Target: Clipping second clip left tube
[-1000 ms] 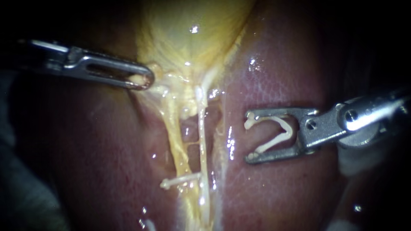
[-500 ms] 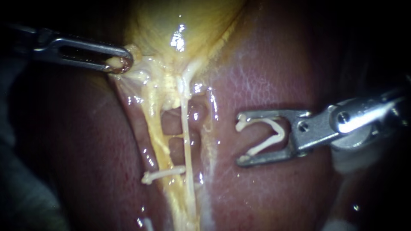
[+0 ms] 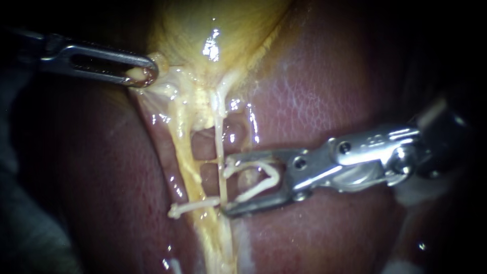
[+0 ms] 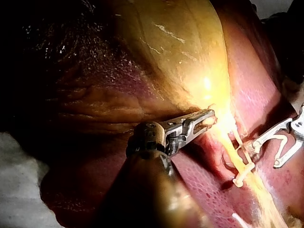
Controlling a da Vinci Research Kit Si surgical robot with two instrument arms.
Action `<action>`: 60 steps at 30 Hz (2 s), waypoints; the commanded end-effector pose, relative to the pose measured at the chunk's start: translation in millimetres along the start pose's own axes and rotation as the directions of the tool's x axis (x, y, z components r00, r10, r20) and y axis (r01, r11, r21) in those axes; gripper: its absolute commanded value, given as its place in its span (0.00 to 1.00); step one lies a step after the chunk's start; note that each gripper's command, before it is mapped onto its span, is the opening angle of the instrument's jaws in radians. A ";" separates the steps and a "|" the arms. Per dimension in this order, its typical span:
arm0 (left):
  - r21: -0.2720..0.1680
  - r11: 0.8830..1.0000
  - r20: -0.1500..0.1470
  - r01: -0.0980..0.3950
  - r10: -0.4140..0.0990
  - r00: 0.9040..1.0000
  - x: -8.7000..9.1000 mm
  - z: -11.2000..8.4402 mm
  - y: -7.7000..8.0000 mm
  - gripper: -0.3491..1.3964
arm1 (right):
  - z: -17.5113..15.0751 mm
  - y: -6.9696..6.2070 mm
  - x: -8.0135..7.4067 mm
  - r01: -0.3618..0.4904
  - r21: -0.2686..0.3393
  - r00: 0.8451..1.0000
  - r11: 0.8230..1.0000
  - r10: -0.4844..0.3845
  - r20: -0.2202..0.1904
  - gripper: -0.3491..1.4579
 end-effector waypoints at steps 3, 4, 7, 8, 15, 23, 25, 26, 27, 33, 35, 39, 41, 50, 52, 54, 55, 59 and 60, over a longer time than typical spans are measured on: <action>0.000 1.000 0.000 0.000 0.000 1.000 0.0 0.0 0.0 0.00 | 1.6 0.7 -0.9 -0.044 0.020 0.999 0.999 0.044 -0.018 0.47; 0.000 1.000 0.000 0.000 0.000 1.000 0.0 0.0 0.0 0.00 | 2.0 1.0 -1.2 -0.057 0.025 0.998 0.998 0.057 -0.016 0.47; 0.001 1.000 0.000 0.000 0.000 1.000 0.0 0.0 0.1 0.00 | 3.0 1.7 -2.4 -0.080 0.030 0.997 0.996 0.080 -0.012 0.47; 0.001 1.000 0.000 0.000 0.000 1.000 0.0 0.0 0.1 0.00 | 3.2 2.0 -2.9 -0.089 0.029 0.996 0.996 0.089 -0.011 0.47; 0.001 1.000 0.000 0.000 0.000 1.000 0.0 0.0 0.1 0.00 | 3.4 3.7 -4.8 -0.116 0.025 0.993 0.993 0.116 -0.008 0.47; 0.001 1.000 0.000 0.000 0.000 1.000 0.0 0.0 0.1 0.00 | 3.9 4.4 -5.3 -0.124 0.022 0.992 0.992 0.125 -0.010 0.47; 0.001 1.000 0.000 0.000 0.000 1.000 0.0 0.0 0.1 0.00 | 4.3 4.5 -5.3 -0.130 0.022 0.991 0.991 0.130 -0.019 0.47; 0.001 1.000 0.000 0.000 0.000 1.000 0.0 0.0 0.1 0.00 | 4.5 4.6 -5.2 -0.130 0.023 0.991 0.991 0.130 -0.025 0.47; 0.001 1.000 0.000 0.000 0.000 1.000 0.0 0.0 0.1 0.00 | 4.8 4.7 -5.1 -0.135 0.024 0.990 0.991 0.136 -0.034 0.47; 0.001 1.000 0.000 0.000 0.000 1.000 0.0 0.0 0.1 0.00 | 6.1 4.8 -4.5 -0.150 0.044 0.986 0.988 0.152 -0.064 0.47; 0.001 1.000 0.000 0.001 -0.001 1.000 0.0 0.0 0.1 0.00 | 6.4 4.6 -4.3 -0.155 0.063 0.984 0.986 0.160 -0.077 0.47; 0.001 1.000 0.000 0.001 -0.001 1.000 0.0 0.0 0.1 0.00 | 7.2 4.2 -3.9 -0.166 0.109 0.979 0.980 0.177 -0.100 0.47; 0.001 1.000 0.000 0.001 -0.001 1.000 0.0 0.0 0.1 0.00 | 7.6 3.9 -3.5 -0.167 0.134 0.976 0.977 0.183 -0.116 0.47; 0.001 1.000 0.000 0.001 -0.001 1.000 0.0 0.0 0.1 0.00 | 7.4 1.6 -1.2 -0.150 0.230 0.971 0.962 0.187 -0.147 0.45; 0.001 1.000 0.000 0.001 -0.001 1.000 0.0 0.0 0.1 0.00 | 7.2 1.2 -0.5 -0.148 0.244 0.970 0.958 0.189 -0.156 0.44; 0.001 1.000 0.000 0.001 -0.001 1.000 0.0 0.0 0.1 0.00 | 7.0 1.0 0.0 -0.149 0.247 0.969 0.958 0.191 -0.159 0.44; 0.001 1.000 0.000 0.001 -0.001 1.000 0.0 0.0 0.1 0.00 | 6.9 0.9 0.2 -0.155 0.246 0.967 0.957 0.198 -0.159 0.43; 0.001 1.000 0.000 0.001 -0.001 1.000 0.0 0.0 0.1 0.00 | 6.5 0.7 0.5 -0.197 0.254 0.959 0.947 0.240 -0.150 0.39; 0.001 1.000 0.000 0.001 -0.001 1.000 0.0 0.0 0.1 0.00 | 6.4 0.7 0.5 -0.203 0.255 0.958 0.945 0.245 -0.148 0.38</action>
